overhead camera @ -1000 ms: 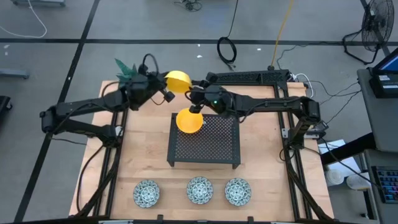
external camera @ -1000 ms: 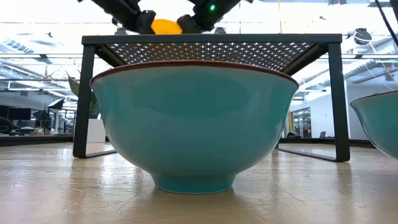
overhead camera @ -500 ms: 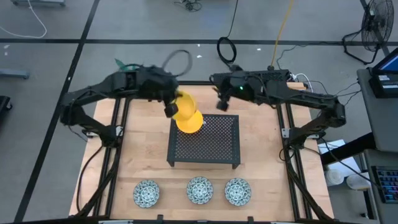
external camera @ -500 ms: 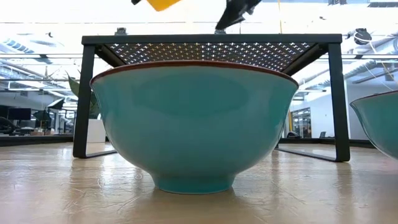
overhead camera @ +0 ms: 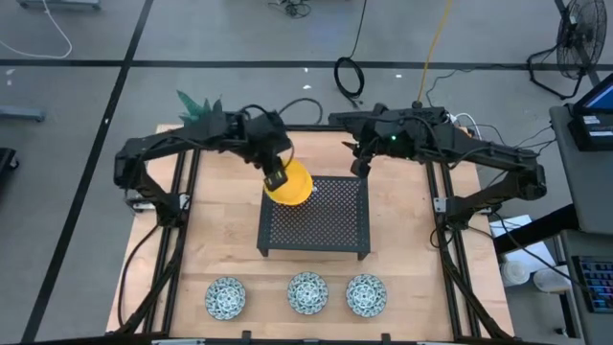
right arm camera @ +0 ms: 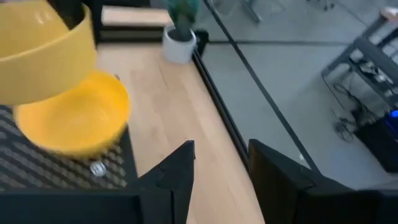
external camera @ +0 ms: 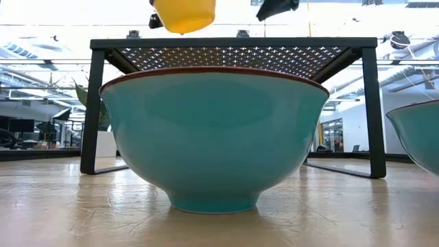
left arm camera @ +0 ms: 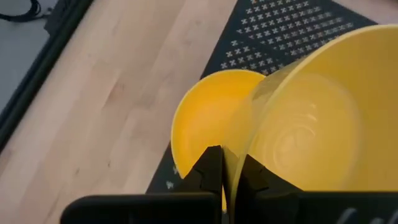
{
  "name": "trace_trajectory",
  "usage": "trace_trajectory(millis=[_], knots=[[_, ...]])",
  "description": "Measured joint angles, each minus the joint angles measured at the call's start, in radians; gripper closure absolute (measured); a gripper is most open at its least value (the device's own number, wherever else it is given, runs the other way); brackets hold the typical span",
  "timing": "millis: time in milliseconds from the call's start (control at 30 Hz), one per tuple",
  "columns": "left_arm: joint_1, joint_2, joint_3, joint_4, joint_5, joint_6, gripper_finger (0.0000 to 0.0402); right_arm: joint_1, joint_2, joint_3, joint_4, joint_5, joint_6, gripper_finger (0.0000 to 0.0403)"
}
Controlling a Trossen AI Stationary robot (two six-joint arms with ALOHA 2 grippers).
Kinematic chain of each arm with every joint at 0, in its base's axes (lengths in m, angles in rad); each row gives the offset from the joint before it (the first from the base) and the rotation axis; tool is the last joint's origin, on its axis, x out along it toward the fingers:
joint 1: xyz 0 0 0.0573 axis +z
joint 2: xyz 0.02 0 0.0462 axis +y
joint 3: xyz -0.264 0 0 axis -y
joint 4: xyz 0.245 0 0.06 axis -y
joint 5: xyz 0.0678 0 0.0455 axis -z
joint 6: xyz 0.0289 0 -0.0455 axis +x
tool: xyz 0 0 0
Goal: Pick & Place Mini bowls
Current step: Stack the yellow bowl on top of the yellow bowl on the shelf, then put the right white patterned bowl on the shelf
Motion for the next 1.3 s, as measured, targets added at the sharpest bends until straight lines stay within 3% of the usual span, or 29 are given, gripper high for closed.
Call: trace_trajectory(millis=[367,833,1300], knots=[[0.014,0.147,-0.002,-0.020,-0.033,0.018,0.0390,0.010,-0.016,0.001,0.003,-0.003,0.026,0.0270],[0.014,0.118,-0.002,-0.102,-0.061,0.061,0.0376,0.010,-0.015,0.001,-0.003,-0.005,0.024,0.0269],[0.037,0.096,-0.002,-0.147,-0.138,0.067,0.0149,0.011,-0.015,0.001,-0.005,-0.006,0.047,0.0266]])
